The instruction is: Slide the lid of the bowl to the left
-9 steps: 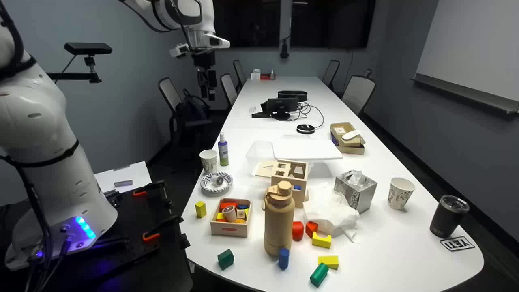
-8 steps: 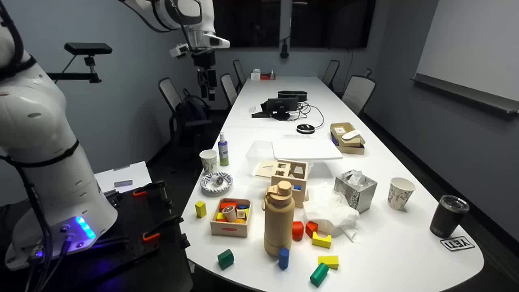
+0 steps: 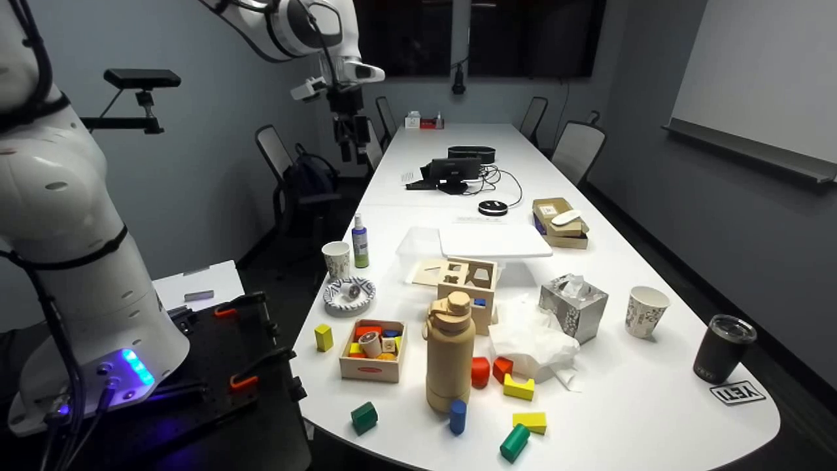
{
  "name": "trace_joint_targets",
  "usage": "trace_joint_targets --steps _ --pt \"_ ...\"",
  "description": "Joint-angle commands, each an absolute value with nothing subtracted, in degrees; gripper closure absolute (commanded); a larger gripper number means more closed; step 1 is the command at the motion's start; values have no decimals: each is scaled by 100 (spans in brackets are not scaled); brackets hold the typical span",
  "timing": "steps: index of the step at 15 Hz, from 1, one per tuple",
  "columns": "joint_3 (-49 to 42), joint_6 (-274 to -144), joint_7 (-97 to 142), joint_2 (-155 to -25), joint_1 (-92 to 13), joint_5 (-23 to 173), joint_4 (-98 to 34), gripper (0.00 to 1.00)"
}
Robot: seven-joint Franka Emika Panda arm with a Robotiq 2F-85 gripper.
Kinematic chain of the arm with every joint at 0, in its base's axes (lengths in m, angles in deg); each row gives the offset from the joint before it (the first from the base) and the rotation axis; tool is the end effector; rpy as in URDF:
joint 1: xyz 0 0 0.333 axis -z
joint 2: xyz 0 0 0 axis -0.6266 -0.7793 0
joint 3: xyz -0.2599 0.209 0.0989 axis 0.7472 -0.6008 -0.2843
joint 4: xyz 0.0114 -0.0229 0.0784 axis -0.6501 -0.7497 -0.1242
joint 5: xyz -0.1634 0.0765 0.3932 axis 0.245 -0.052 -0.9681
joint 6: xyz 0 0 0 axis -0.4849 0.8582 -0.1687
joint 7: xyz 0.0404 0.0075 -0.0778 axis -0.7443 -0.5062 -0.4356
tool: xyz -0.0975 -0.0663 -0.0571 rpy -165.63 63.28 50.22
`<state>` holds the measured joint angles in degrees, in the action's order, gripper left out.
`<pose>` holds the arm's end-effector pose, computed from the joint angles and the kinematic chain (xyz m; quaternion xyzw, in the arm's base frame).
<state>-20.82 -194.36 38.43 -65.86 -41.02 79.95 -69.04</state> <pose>0.5055 0.1320 0.3974 0.9970 -0.0089 0.0013 0.0773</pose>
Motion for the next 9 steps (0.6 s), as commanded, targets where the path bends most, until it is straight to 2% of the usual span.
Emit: trace_joint_targets --steps 1,9 --pt "-1847 -19593 3429 -7875 -4205 8432 -5907 0" --pt "-1419 -19495 1605 -10489 -4383 8392 -3358 0"
